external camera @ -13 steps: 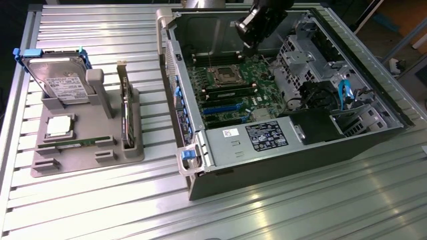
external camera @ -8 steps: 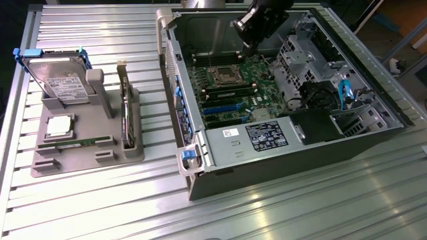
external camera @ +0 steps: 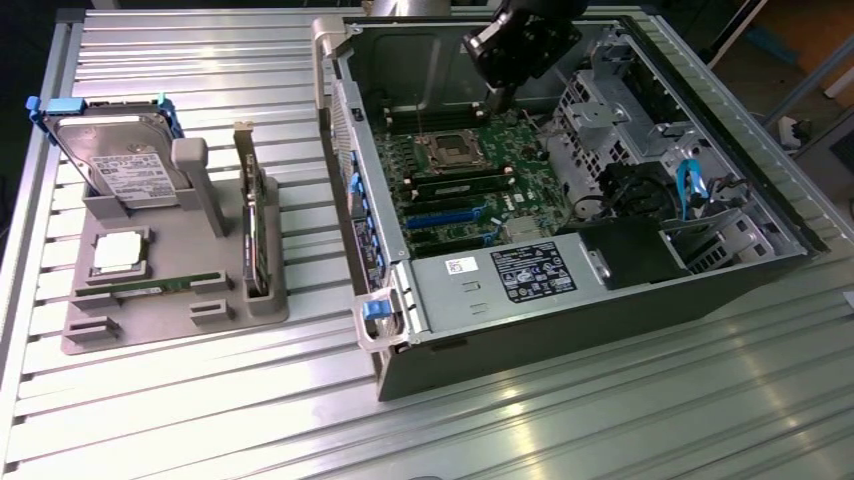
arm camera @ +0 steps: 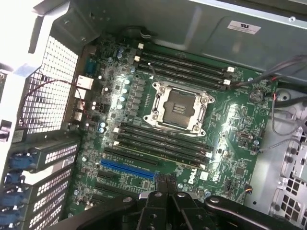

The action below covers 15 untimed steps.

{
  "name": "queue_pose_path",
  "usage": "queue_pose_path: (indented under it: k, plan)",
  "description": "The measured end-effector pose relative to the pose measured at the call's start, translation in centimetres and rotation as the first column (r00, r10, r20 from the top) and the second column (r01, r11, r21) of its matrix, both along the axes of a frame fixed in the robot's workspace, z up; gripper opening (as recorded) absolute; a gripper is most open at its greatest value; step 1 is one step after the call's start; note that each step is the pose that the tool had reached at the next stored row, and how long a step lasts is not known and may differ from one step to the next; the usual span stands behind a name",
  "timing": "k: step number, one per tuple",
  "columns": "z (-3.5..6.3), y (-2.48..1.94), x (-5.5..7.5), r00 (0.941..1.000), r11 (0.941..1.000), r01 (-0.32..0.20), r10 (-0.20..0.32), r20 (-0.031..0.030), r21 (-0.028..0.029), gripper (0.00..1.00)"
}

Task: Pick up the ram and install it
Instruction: 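Press down the ram until it locks into place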

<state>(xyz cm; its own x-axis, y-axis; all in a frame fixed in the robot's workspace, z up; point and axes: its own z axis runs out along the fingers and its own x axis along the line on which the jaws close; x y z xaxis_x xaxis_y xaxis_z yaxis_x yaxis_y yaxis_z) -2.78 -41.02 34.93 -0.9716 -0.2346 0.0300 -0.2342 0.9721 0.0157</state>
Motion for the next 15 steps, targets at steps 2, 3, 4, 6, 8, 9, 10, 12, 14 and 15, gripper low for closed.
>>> queue_pose_path:
  k: [2, 3, 4, 6, 8, 9, 10, 12, 14, 15]
  plan:
    - [-0.01, 0.00, 0.00, 0.9998, 0.9998, 0.021, -0.021, 0.0000, 0.0000, 0.11]
    - [-0.01, 0.00, 0.00, 0.9995, 0.9995, 0.033, -0.033, 0.0000, 0.0001, 0.11]
    - [-0.02, 0.00, 0.00, 0.9990, 0.9990, 0.045, -0.045, 0.0000, 0.0000, 0.11]
    - [-0.04, 0.00, 0.00, 0.9955, 0.9955, 0.094, -0.094, 0.0000, 0.0000, 0.11]
    - [-0.04, 0.00, 0.00, 0.9931, 0.9931, 0.117, -0.117, 0.0000, 0.0002, 0.11]
    - [-0.04, 0.00, -0.01, 0.9927, 0.9927, 0.120, -0.120, -0.0001, 0.0003, 0.11]
    - [-0.04, 0.00, -0.01, 0.9926, 0.9926, 0.121, -0.121, 0.0000, 0.0004, 0.11]
    - [-0.04, 0.00, -0.01, 0.9926, 0.9926, 0.121, -0.121, 0.0000, 0.0004, 0.11]
    - [-0.04, 0.00, -0.01, 0.9926, 0.9926, 0.121, -0.121, -0.0001, 0.0005, 0.11]
    - [-0.04, 0.00, -0.01, 0.9926, 0.9926, 0.121, -0.121, -0.0001, 0.0005, 0.11]
